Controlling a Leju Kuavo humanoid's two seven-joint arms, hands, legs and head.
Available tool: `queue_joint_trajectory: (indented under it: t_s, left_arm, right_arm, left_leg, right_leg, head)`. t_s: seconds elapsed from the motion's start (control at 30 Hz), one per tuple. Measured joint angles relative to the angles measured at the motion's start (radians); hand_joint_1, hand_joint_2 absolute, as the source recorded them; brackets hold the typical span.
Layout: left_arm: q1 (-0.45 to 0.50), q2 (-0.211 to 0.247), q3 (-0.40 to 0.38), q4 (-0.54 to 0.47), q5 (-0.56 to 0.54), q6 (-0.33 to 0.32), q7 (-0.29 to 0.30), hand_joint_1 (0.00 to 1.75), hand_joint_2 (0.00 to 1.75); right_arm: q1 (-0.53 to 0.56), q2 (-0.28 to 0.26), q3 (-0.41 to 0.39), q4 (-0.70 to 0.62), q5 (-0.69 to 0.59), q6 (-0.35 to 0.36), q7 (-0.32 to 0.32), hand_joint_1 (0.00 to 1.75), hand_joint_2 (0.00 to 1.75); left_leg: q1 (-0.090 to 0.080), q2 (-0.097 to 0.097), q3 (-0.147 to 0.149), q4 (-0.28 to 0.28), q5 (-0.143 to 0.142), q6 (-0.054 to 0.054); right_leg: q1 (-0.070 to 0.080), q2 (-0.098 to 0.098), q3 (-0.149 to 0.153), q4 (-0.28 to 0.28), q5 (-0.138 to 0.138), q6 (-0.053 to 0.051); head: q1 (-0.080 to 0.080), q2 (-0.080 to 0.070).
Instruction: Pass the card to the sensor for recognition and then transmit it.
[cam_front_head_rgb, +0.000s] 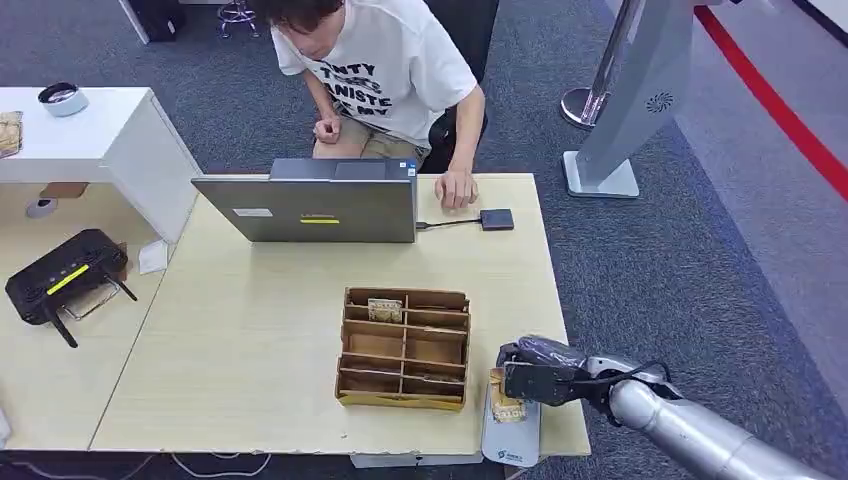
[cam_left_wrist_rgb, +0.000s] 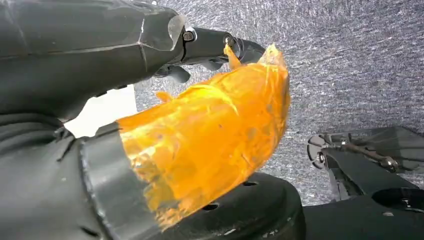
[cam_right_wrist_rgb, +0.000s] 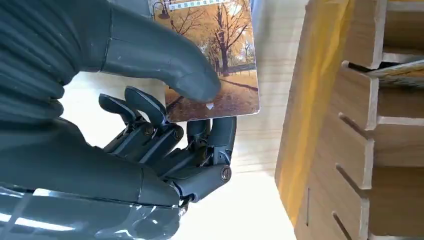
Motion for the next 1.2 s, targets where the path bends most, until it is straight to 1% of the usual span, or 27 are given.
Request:
queue_joint_trajectory:
  t_s: [1.2]
  left_arm:
    - [0.000, 0.000, 0.000, 0.000, -0.004, 0.003, -0.001, 0.00, 0.00]
  right_arm:
    - [0.010, 0.000, 0.002, 0.008, 0.006, -0.019, 0.000, 1.75, 1.75]
  left_leg:
    - [0.000, 0.000, 0.002, 0.000, 0.000, 0.000]
  right_leg:
    - [0.000, 0.000, 0.002, 0.000, 0.000, 0.001]
  head:
    - [0.000, 0.000]
